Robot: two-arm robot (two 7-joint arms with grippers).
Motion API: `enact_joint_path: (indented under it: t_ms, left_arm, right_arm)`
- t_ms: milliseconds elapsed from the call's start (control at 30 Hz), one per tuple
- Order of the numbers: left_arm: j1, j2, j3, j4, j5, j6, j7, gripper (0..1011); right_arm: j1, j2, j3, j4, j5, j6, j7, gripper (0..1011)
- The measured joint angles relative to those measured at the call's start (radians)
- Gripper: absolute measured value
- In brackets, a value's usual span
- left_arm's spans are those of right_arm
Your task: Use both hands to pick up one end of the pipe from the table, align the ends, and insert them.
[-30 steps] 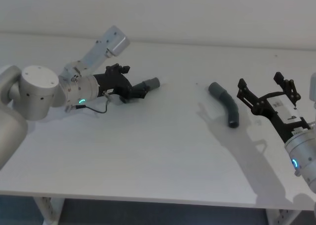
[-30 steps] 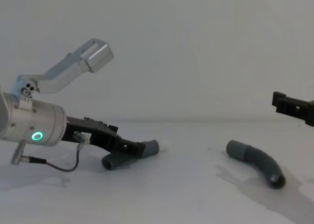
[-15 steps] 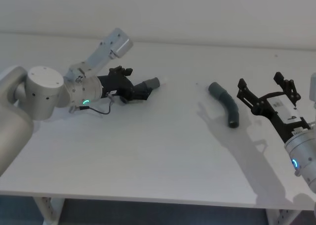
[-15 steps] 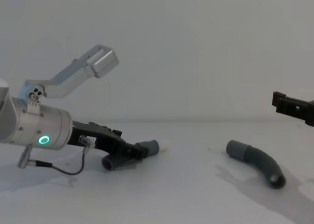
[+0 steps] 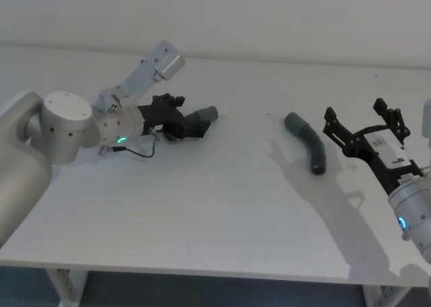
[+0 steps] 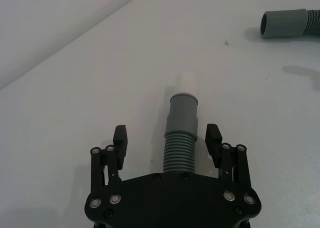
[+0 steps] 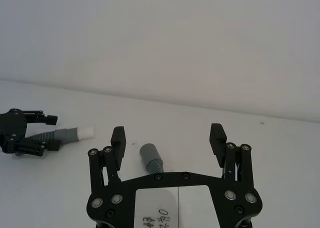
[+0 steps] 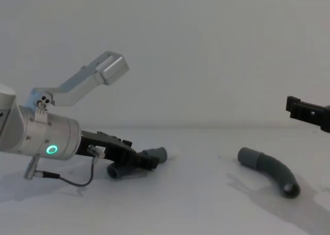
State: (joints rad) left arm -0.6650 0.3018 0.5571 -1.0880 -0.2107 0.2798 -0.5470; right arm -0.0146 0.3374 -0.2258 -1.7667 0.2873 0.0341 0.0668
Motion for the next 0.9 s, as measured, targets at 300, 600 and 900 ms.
enact_joint_path:
  t_ms: [300, 600, 900]
  left_arm:
    - [-0.003, -0.005, -0.001, 0.008, 0.001, 0.002, -0.001, 744]
    - [-0.003, -0.008, -0.001, 0.012, 0.002, 0.004, -0.002, 465]
    - [-0.004, -0.010, -0.001, 0.014, 0.002, 0.005, -0.002, 347]
  right_arm:
    - [0.000, 0.000, 0.000, 0.000, 0.000, 0.000, 0.000, 1001]
    - [0.000, 0.000, 0.000, 0.000, 0.000, 0.000, 0.000, 1000]
    - [0.000, 0.000, 0.000, 0.000, 0.000, 0.000, 0.000, 1000]
